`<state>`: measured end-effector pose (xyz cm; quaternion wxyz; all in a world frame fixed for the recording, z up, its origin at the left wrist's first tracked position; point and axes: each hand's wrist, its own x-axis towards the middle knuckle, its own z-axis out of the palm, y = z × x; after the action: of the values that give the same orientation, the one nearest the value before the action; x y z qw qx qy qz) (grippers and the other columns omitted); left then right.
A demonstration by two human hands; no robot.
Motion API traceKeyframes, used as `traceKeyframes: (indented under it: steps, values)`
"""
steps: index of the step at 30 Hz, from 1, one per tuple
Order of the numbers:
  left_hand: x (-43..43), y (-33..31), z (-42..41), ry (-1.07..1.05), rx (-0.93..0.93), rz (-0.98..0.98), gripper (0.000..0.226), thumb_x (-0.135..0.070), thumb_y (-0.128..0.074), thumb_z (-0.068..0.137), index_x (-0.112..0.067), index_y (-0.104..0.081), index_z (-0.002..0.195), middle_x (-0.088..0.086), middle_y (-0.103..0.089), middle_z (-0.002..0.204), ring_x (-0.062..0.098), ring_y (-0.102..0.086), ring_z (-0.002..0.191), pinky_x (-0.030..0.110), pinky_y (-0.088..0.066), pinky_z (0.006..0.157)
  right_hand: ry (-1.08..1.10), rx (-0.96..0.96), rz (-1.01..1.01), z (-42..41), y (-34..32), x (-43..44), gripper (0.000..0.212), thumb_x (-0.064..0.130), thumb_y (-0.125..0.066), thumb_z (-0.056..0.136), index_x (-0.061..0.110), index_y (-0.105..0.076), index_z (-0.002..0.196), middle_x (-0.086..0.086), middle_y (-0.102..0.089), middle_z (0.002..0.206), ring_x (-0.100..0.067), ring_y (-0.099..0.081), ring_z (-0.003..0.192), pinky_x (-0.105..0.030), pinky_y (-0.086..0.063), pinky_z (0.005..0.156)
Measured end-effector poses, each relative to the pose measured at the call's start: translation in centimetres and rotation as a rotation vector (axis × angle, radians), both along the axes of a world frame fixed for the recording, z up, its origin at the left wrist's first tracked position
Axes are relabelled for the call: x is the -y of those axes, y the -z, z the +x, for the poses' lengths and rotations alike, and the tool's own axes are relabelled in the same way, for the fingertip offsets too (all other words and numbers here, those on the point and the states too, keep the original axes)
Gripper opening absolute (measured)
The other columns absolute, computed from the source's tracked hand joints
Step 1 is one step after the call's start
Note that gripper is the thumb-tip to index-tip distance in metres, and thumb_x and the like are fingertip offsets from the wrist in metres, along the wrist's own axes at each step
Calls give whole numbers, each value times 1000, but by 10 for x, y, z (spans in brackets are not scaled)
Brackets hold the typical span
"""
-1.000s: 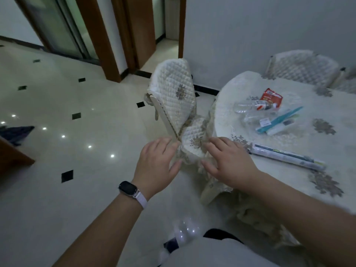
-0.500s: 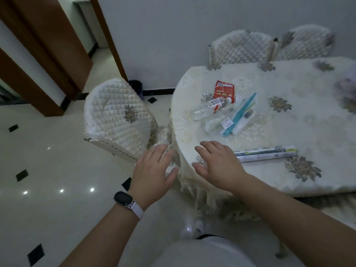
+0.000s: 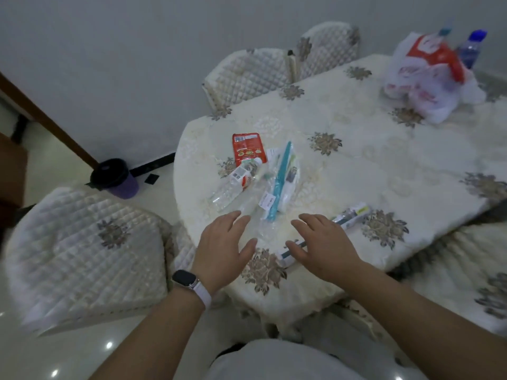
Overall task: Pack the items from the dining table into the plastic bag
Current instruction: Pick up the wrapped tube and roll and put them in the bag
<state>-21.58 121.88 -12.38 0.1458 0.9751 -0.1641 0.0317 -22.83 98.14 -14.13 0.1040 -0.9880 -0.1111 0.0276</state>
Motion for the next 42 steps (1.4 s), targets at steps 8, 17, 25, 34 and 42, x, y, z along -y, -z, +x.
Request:
traceKeyframes:
  steps: [8, 17, 25, 34, 42]
  values:
    - [4, 44, 105, 29, -87, -14, 62, -52, -46, 86, -11, -60, 130, 15, -62, 128, 35, -57, 118, 46, -48, 97, 366, -179, 113, 11, 28, 6, 57, 56, -41, 95, 19, -47, 138, -1, -48, 140, -23, -44, 126, -38, -43, 98]
    - [29, 83, 198, 195, -248, -53, 59, -47, -57, 90, -12, -49, 137, 11, -56, 134, 30, -50, 122, 43, -43, 101, 948, -355, 279, 40, 50, -14, 50, 54, -48, 92, 14, -50, 122, -5, -51, 115, -27, -51, 106, -40, -48, 83]
    - [70, 98, 214, 305, -197, 41, 71, -59, -51, 88, -14, -40, 141, 7, -56, 131, 25, -52, 120, 45, -45, 98, 1315, -362, 534, 68, 77, -23, 54, 58, -65, 77, 14, -39, 98, -3, -47, 92, -20, -53, 79, -34, -45, 64]
    - [114, 99, 221, 137, -408, -76, 96, -34, -68, 86, -2, -8, 153, 17, -50, 135, 32, -51, 122, 39, -46, 94, 1365, -439, 778, 84, 92, -9, 60, 45, -74, 73, 11, -41, 110, 0, -56, 94, -14, -61, 77, -32, -51, 60]
    - [136, 104, 229, 81, -487, 86, 35, -31, -66, 81, -12, -46, 103, 9, -60, 99, 28, -63, 82, 37, -53, 66, 1272, -453, 937, 74, 92, 9, 42, 32, -71, 77, 22, -43, 108, 6, -58, 92, -9, -61, 74, -27, -49, 57]
